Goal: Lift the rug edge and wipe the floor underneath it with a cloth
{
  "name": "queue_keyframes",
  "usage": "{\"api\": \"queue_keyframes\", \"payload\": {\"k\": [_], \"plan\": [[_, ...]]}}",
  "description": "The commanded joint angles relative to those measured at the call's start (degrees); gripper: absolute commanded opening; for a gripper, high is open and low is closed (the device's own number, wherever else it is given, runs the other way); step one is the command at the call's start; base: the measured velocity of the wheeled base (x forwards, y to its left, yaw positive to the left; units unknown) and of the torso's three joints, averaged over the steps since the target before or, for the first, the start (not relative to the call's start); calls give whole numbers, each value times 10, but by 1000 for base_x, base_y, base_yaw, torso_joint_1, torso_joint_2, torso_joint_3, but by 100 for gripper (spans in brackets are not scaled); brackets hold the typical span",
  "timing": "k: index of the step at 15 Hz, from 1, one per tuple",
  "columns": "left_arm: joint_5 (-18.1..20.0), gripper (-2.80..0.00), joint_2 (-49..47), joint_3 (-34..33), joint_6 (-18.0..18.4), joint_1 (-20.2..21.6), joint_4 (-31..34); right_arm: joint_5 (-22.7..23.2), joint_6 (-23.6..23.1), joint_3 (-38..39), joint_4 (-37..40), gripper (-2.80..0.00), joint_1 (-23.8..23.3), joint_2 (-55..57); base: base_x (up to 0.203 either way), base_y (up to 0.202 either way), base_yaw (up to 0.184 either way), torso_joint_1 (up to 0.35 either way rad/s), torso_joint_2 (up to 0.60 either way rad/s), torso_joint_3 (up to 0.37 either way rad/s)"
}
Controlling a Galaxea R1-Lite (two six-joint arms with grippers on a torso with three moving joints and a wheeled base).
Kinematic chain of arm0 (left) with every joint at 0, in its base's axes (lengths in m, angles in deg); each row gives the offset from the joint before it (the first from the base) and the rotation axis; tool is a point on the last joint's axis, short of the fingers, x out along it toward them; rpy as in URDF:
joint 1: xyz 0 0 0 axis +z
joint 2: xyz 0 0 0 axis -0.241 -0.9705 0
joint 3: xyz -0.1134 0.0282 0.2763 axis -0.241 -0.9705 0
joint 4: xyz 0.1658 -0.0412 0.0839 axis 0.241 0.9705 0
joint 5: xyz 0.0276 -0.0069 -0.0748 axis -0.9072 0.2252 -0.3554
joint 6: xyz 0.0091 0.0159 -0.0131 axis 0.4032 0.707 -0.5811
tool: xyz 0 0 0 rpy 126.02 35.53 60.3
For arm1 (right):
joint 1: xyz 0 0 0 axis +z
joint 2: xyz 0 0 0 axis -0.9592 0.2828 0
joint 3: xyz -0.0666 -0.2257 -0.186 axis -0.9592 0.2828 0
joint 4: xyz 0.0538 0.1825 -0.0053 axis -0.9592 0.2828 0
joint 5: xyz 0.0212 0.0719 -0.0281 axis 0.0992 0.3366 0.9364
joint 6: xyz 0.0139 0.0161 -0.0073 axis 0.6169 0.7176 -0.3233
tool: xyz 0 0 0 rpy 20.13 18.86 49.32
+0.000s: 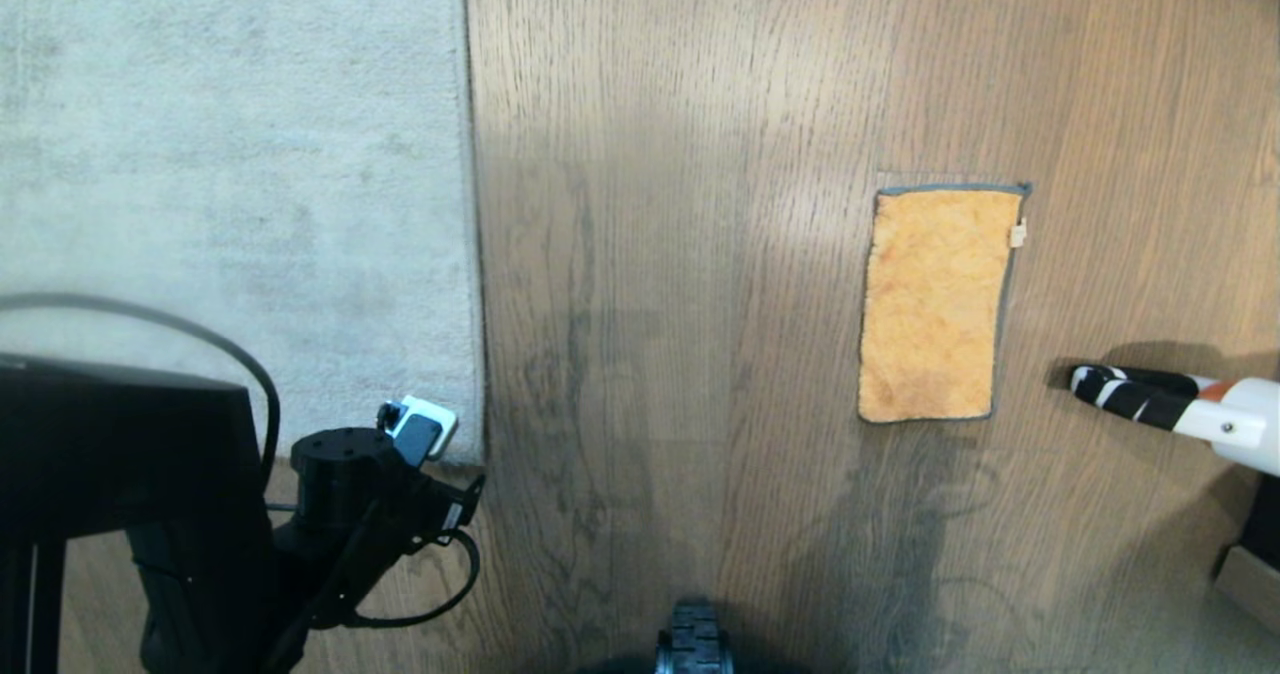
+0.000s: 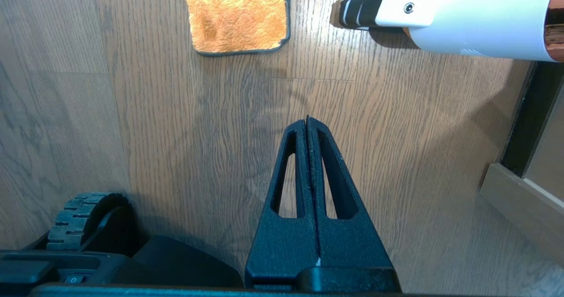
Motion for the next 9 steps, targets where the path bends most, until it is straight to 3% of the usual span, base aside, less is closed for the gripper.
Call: {"api": "queue_keyframes", "payload": {"k": [1, 9], "plan": [[-1, 0, -2, 3, 2, 0, -5, 0, 0, 0, -1, -280, 0, 0, 0, 0, 0, 0, 0, 0], [-1, 0, 3, 7, 19, 6, -5, 0, 0, 0, -1, -280, 0, 0, 0, 0, 0, 0, 0, 0]]}}
